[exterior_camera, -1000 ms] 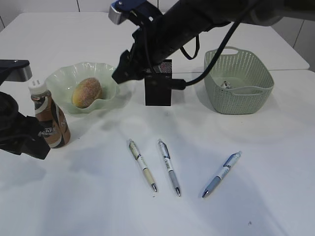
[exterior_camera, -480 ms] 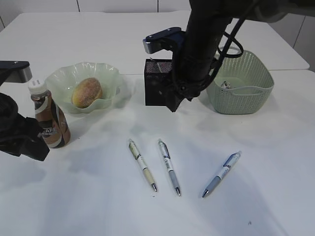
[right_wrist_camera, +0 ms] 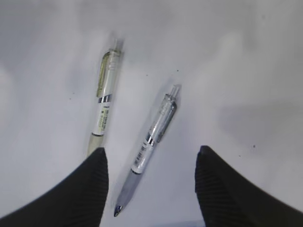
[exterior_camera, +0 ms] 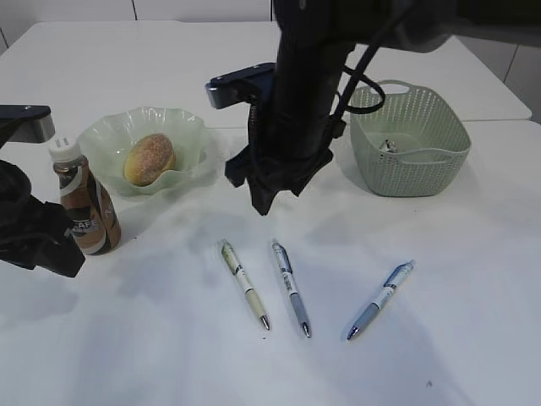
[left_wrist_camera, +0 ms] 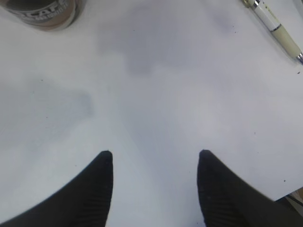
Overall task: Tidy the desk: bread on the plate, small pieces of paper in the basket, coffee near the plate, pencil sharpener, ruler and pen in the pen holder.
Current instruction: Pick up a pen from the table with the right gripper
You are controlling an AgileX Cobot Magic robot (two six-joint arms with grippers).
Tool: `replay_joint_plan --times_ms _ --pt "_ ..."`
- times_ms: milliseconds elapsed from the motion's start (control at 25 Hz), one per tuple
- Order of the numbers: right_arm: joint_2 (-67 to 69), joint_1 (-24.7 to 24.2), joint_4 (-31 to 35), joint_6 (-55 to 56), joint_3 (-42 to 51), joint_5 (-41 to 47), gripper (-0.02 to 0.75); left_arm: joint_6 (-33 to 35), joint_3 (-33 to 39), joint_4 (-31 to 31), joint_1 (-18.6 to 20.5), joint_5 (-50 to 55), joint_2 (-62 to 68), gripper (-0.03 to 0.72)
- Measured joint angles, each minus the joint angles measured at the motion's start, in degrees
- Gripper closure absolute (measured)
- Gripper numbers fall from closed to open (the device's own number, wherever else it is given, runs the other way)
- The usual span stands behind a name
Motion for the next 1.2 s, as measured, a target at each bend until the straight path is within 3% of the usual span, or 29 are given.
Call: replay_joint_plan --times_ms 320,520,680,960,1200 --pt "2.65 6.17 -1.75 8.08 -0.19 -1.60 0.278 0.00 0.00 0.00 0.00 0.00 0.00 0.288" --pt "5.91 6.58 -1.75 10.98 -0.47 -1.65 0.290 0.00 0.00 0.00 0.00 0.00 0.00 0.288" --pt "9.36 6.58 -1.98 11.69 -5.12 -1.65 0.365 0.00 0.00 0.00 0.00 0.00 0.00 0.288" --pt "14.89 6.58 -2.01 11.91 -14.32 0.35 0.376 0.00 0.00 0.00 0.00 0.00 0.00 0.288" --pt "17.82 6.58 -2.24 12.20 -14.98 0.71 0.377 0.00 0.00 0.00 0.00 0.00 0.00 0.288"
